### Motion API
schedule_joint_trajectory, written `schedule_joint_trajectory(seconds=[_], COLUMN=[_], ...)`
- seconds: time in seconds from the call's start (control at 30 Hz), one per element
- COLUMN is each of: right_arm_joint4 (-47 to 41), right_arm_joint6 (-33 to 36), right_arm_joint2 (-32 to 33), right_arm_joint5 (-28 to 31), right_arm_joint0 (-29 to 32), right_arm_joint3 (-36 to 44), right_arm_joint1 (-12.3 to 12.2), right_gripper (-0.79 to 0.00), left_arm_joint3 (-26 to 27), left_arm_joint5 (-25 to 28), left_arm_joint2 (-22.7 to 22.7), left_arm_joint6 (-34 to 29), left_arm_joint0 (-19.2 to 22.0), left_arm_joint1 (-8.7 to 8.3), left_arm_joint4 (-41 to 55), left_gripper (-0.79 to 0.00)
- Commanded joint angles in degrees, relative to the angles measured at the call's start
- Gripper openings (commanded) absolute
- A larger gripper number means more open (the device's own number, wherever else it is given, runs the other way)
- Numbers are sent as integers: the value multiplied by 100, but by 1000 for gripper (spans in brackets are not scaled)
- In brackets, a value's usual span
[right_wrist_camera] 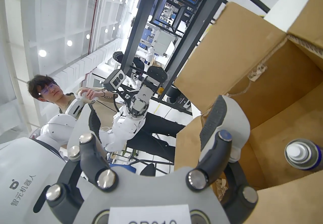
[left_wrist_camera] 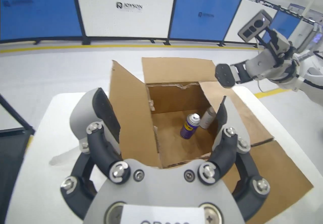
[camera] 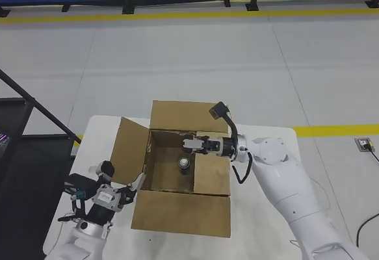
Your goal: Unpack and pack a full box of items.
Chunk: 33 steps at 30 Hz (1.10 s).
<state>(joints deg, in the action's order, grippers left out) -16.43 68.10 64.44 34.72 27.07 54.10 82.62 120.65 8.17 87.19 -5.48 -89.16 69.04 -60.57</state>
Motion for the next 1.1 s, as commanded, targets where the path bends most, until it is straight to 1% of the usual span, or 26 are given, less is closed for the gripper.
schedule_joint_trajectory(seconds=[0.0,0.03,0.07,0.1,0.13,0.17,0.2,0.27,0.37,0.43,0.47,0.5,0.53,0.6,0.83,1.07], right_arm_joint4=[220,290,439,547,619,739,813,938,1028,1066,1056,1043,1021,942,832,791], right_arm_joint6=[-30,-48,-61,-77,-95,-109,-109,-132,-172,-195,-216,-226,-245,-268,-375,-501], right_arm_joint2=[276,372,573,736,851,1081,1253,1589,2006,2220,2308,2360,2447,2526,2624,2630], right_arm_joint5=[35,25,2,-31,-58,-141,-203,-327,-454,-511,-532,-550,-575,-564,-493,-449], right_arm_joint0=[270,369,593,788,927,1218,1438,1873,2455,2761,2894,2973,3103,3253,3491,3502], right_arm_joint3=[496,662,1035,1333,1542,1958,2263,2818,3423,3669,3753,3790,3841,3852,3781,3697], right_arm_joint1=[-124,-164,-247,-309,-349,-427,-482,-579,-691,-749,-773,-787,-815,-847,-936,-1012], right_gripper=[0,0,0,0,0,0,0,0,0,0,0,0,0,0,0,0], left_arm_joint3=[-49,-77,-202,-275,-349,-507,-602,-861,-1353,-1692,-1864,-1974,-2119,-2342,-3146,-3754], left_arm_joint5=[70,62,80,114,73,59,77,-78,-126,-160,-171,-232,-227,-204,-98,325], left_arm_joint2=[-269,-341,-533,-662,-719,-884,-989,-1165,-1419,-1568,-1636,-1635,-1734,-1824,-2070,-2283], left_arm_joint6=[-769,-938,-1410,-1745,-1900,-2317,-2605,-3023,-3602,-3758,-3864,-3876,-3921,-4021,-4193,-3961], left_arm_joint0=[302,403,595,780,904,1124,1297,1616,2129,2422,2537,2638,2788,2950,3404,3644], left_arm_joint1=[4,8,13,20,28,38,47,76,122,159,183,193,210,237,310,386], left_arm_joint4=[184,226,316,463,561,704,855,1204,1822,2190,2559,2677,2722,3047,3794,4411], left_gripper=[0,0,0,0,0,0,0,0,0,0,0,0,0,0,0,0])
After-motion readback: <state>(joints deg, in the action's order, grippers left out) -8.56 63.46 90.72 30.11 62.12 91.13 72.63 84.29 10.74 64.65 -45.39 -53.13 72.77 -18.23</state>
